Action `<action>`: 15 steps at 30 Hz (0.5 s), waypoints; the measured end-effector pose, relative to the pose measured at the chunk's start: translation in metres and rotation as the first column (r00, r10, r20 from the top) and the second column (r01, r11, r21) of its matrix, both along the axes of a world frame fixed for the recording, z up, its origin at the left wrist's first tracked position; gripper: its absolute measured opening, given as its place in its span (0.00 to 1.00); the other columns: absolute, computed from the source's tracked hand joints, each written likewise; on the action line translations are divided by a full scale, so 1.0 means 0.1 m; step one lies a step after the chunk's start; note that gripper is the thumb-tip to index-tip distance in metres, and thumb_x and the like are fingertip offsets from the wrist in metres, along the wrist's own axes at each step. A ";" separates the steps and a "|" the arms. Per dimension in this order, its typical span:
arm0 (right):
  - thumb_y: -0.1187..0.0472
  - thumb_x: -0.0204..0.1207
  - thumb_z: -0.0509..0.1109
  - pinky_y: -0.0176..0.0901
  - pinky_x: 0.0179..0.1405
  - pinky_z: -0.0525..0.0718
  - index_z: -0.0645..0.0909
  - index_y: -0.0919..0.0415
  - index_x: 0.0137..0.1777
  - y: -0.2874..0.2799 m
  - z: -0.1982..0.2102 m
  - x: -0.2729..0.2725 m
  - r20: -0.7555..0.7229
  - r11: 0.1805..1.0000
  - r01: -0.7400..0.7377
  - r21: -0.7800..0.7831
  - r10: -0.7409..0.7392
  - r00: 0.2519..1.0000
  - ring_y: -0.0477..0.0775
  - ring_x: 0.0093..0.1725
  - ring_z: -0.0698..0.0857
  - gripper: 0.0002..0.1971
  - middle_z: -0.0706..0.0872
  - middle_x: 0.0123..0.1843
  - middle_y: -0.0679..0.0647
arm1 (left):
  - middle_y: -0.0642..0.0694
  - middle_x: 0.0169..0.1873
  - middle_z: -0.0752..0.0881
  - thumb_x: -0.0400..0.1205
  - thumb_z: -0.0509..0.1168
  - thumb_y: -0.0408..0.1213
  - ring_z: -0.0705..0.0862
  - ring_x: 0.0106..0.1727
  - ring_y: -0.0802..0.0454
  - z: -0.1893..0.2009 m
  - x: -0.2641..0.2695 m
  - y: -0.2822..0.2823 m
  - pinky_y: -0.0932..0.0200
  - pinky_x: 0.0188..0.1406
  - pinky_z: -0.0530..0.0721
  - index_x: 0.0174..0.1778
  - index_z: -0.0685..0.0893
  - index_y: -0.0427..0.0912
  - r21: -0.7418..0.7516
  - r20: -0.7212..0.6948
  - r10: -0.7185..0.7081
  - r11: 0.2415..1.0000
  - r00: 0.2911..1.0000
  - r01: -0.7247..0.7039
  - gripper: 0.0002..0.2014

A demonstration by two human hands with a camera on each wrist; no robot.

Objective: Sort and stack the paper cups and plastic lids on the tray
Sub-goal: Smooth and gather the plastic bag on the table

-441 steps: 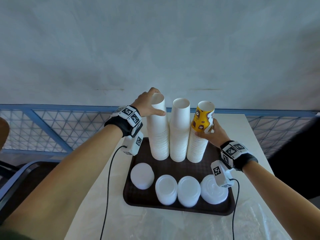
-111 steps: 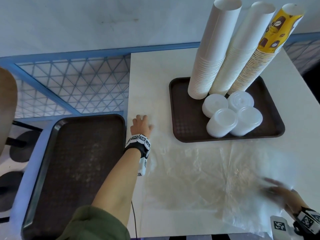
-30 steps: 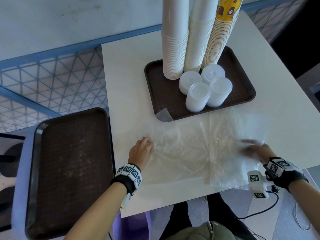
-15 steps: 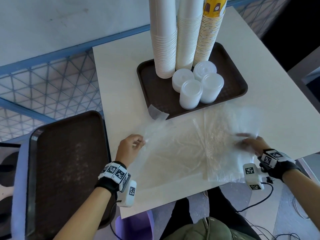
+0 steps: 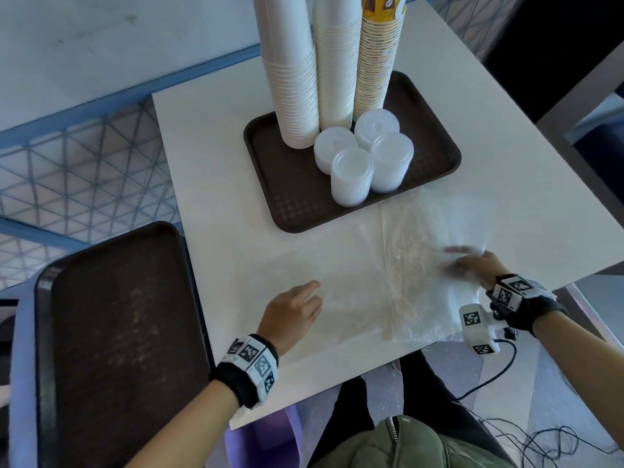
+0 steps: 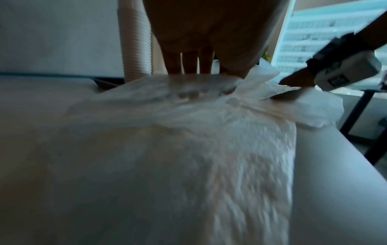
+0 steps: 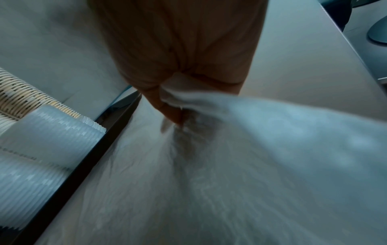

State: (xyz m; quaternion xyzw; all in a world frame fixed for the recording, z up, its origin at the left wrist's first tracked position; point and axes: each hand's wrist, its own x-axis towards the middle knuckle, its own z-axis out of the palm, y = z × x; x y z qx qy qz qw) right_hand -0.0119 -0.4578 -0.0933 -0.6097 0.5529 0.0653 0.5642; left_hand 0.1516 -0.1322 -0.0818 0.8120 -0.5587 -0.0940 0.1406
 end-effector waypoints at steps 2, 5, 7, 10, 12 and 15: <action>0.74 0.75 0.62 0.52 0.55 0.82 0.82 0.64 0.62 -0.01 -0.02 -0.01 0.008 1.000 -0.002 0.005 0.002 1.000 0.62 0.52 0.85 0.17 0.86 0.50 0.68 | 0.48 0.50 0.89 0.69 0.68 0.39 0.88 0.43 0.54 -0.19 -0.10 0.01 0.66 0.25 0.81 0.30 0.84 0.47 0.051 -0.013 -0.037 0.998 0.999 0.038 0.03; 0.73 0.76 0.61 0.59 0.65 0.80 0.82 0.61 0.61 -0.01 0.00 -0.03 0.010 1.000 -0.001 0.026 0.001 1.000 0.65 0.55 0.86 0.17 0.87 0.53 0.69 | 0.48 0.54 0.84 0.58 0.80 0.48 0.77 0.53 0.53 -0.31 -0.17 0.06 0.65 0.30 0.83 0.45 0.77 0.45 0.146 -0.054 -0.036 0.988 0.998 0.044 0.25; 0.73 0.76 0.60 0.62 0.67 0.79 0.82 0.60 0.60 -0.01 -0.01 -0.04 0.022 0.999 -0.006 0.040 0.005 1.000 0.66 0.57 0.86 0.17 0.87 0.55 0.70 | 0.47 0.55 0.85 0.58 0.78 0.57 0.74 0.54 0.52 -0.29 -0.19 0.08 0.65 0.33 0.83 0.51 0.73 0.46 0.193 -0.043 -0.003 0.981 0.999 0.011 0.33; 0.73 0.76 0.61 0.61 0.67 0.79 0.82 0.60 0.60 -0.03 -0.01 -0.06 0.036 0.998 -0.018 0.061 0.016 0.999 0.67 0.59 0.85 0.17 0.87 0.55 0.71 | 0.46 0.51 0.84 0.59 0.80 0.50 0.80 0.49 0.50 -0.32 -0.25 0.09 0.61 0.28 0.82 0.48 0.75 0.47 0.201 0.025 0.050 0.978 0.998 -0.054 0.27; 0.73 0.76 0.62 0.57 0.65 0.80 0.82 0.60 0.61 -0.04 -0.01 -0.07 0.026 0.996 -0.029 0.087 0.027 0.999 0.65 0.56 0.86 0.16 0.87 0.55 0.68 | 0.47 0.45 0.86 0.57 0.81 0.40 0.84 0.42 0.49 -0.35 -0.28 0.08 0.60 0.24 0.81 0.43 0.78 0.47 0.211 0.078 0.109 0.970 0.991 -0.123 0.23; 0.73 0.76 0.64 0.54 0.64 0.81 0.84 0.58 0.52 -0.06 -0.04 -0.10 0.019 0.989 -0.050 0.136 0.048 0.999 0.62 0.55 0.86 0.12 0.86 0.59 0.61 | 0.46 0.36 0.83 0.61 0.76 0.35 0.84 0.32 0.48 -0.35 -0.32 0.01 0.58 0.18 0.78 0.35 0.81 0.44 0.217 0.090 0.250 0.940 0.964 -0.264 0.11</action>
